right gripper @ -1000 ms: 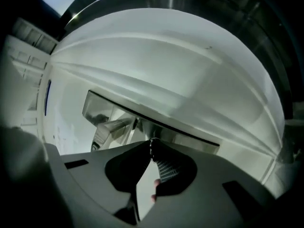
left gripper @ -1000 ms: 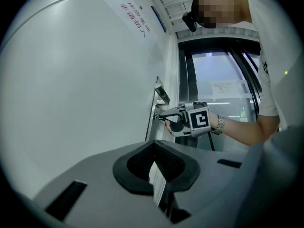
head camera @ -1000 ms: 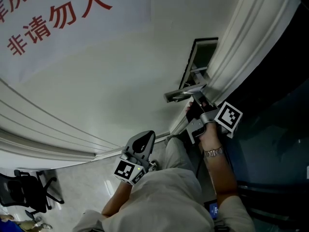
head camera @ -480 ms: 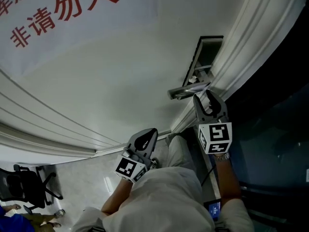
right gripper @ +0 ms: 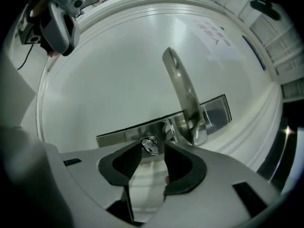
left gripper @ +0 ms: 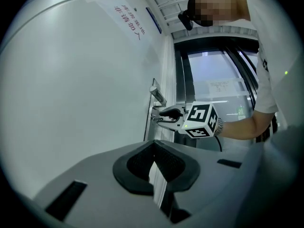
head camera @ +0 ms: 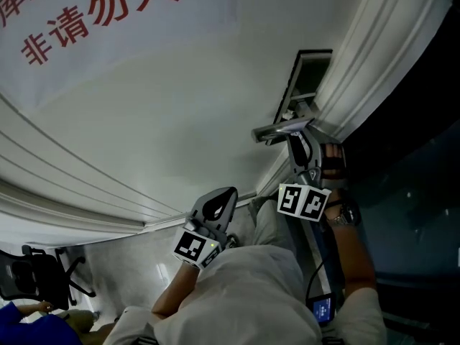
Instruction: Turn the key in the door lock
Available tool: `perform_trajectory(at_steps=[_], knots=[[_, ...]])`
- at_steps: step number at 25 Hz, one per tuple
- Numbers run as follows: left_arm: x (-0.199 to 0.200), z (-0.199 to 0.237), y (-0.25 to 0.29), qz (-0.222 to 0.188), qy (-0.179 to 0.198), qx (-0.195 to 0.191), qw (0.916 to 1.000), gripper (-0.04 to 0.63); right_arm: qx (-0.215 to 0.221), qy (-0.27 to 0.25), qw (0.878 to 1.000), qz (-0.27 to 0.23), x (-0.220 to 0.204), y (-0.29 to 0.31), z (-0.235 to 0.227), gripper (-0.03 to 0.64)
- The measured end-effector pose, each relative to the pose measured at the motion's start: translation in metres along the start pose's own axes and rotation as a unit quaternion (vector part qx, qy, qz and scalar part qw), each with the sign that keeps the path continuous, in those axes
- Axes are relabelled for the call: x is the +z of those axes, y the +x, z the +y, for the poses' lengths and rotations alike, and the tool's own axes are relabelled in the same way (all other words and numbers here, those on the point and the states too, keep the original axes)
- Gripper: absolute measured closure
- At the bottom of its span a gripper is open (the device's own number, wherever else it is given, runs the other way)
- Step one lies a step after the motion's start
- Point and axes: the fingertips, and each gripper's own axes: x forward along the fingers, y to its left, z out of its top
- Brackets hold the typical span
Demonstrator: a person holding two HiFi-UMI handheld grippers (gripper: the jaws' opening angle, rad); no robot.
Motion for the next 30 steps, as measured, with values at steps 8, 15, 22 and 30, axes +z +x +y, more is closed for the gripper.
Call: perform_trajectory(at_steps=[8, 15, 22, 30], knots=[[0.0002, -0.0011, 0.0035, -0.001, 0.002, -0.001, 1.0, 0.592, -0.001, -0.067, 0.998, -0.005, 0.0021, 0.005, 0.0068, 0.506], [0.0003, -0.0035, 0.0066, 0.008, 0.006, -0.003, 0.9999, 0.592, -0.012, -0.08, 0.997, -0.004, 0.0019, 0.0055, 0.0062, 0.525], [-0.0003, -0.0054, 0.0061, 0.011, 0.01, -0.003, 0.9999, 0.592, -0.006, 0.015, 1.0, -0.01, 0.0019, 0.0046, 0.0035, 0.534], [0.0027, -0.0018, 0.0011, 0.002, 0.004, 0.016, 0.9999, 0.592, 0.028, 0.188, 0.981, -0.027, 0.0003, 0.0046, -0.0023, 0.548]])
